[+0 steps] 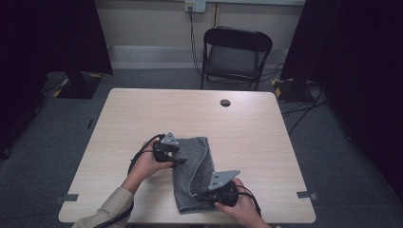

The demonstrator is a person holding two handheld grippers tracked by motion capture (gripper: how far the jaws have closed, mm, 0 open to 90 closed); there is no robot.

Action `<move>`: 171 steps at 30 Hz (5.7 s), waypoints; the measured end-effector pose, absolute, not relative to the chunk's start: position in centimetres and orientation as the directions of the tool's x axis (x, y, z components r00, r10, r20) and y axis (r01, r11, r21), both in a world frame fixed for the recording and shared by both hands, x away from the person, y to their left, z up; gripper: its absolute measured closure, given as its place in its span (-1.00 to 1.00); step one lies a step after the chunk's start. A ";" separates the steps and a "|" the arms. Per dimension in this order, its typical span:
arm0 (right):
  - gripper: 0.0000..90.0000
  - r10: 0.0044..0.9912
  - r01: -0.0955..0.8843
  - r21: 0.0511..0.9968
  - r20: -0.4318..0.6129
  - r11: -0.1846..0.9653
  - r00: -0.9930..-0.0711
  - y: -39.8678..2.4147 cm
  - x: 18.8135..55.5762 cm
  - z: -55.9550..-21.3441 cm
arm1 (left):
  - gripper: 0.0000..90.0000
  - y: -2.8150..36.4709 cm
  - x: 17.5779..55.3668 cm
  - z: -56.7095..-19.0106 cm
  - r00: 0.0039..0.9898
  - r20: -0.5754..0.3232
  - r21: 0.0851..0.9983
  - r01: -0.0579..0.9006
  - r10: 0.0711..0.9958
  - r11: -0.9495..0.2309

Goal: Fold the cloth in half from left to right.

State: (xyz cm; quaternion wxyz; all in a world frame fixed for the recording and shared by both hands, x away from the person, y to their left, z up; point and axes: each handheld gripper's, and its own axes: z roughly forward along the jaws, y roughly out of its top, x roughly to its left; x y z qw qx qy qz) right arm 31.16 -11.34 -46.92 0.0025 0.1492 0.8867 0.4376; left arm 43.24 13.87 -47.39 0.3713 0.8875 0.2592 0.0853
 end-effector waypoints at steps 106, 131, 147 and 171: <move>0.28 0.597 0.378 0.749 -0.029 0.545 -0.802 -12.3 38.3 -49.5 | 0.15 14.0 32.0 -47.3 0.963 -0.154 0.763 0.259 0.222 -0.592; 0.25 0.602 0.387 0.761 -0.006 0.521 -0.798 -12.6 38.2 -49.7 | 0.95 17.0 31.2 -48.1 0.954 -0.179 0.737 0.291 0.239 -0.610; 0.05 0.520 0.350 0.760 0.018 0.548 -0.854 -12.6 35.8 -49.1 | -0.37 17.7 37.8 -47.1 0.848 -0.123 0.791 0.397 0.515 -0.466; 0.02 0.527 0.370 0.747 0.031 0.553 -0.850 -14.0 38.8 -49.7 | -0.61 15.5 42.4 -48.0 0.842 -0.128 0.788 0.407 0.524 -0.462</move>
